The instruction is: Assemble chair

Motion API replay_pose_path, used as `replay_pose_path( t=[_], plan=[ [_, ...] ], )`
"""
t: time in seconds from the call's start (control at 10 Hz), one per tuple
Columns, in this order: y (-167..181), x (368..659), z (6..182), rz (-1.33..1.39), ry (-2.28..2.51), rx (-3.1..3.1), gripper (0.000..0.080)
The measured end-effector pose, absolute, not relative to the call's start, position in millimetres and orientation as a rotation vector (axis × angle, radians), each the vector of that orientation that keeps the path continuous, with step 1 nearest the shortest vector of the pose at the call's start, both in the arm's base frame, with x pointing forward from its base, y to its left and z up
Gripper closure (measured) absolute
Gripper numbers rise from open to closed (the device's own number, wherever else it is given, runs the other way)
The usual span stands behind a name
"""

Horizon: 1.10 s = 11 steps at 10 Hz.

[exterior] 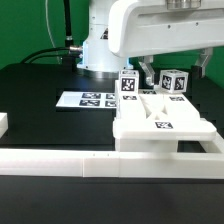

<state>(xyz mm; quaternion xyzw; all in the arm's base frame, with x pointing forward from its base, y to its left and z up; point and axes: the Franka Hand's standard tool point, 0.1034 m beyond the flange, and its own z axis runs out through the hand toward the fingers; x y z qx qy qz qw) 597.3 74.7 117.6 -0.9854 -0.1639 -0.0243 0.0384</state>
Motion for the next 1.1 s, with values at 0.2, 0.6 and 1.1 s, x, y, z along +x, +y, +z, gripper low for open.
replay_pose_path(
  t=[0.2, 0.6, 1.1],
  plan=[
    [74.7, 597.3, 117.5, -0.074, -0.502, -3.022, 0.0508],
    [75.4, 595.4, 117.2, -0.07, -0.267, -3.047, 0.0515],
    [78.5, 596.9, 116.7, -0.059, 0.493, -3.0, 0.0515]
  ],
)
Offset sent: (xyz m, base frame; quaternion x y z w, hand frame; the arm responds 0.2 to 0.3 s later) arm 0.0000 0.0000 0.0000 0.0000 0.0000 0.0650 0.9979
